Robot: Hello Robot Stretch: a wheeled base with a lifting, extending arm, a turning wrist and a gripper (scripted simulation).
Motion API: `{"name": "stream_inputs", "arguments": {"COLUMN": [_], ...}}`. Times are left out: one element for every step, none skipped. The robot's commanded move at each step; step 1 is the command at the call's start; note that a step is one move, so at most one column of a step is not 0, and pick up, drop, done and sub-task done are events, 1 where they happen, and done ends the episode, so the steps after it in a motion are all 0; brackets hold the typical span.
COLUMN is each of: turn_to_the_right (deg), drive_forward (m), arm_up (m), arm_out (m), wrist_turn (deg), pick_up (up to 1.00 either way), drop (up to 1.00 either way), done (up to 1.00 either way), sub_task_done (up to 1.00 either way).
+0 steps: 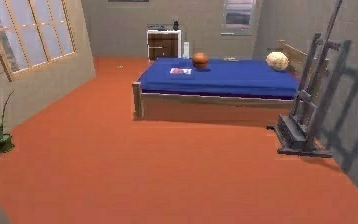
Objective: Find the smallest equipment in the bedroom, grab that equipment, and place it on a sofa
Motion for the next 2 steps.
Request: {"name": "stream_inputs", "arguments": {"turn_to_the_right": [15.0,0.0], "drive_forward": [0.00,1.00], "arm_up": [0.00,0.00], "arm_out": [0.00,0.00], "wrist_turn": [0.0,0.0], "pick_up": [0.00,0.00], "drop": [0.00,0.00], "done": [0.00,0.00], "sub_task_done": [0.00,0.00]}}
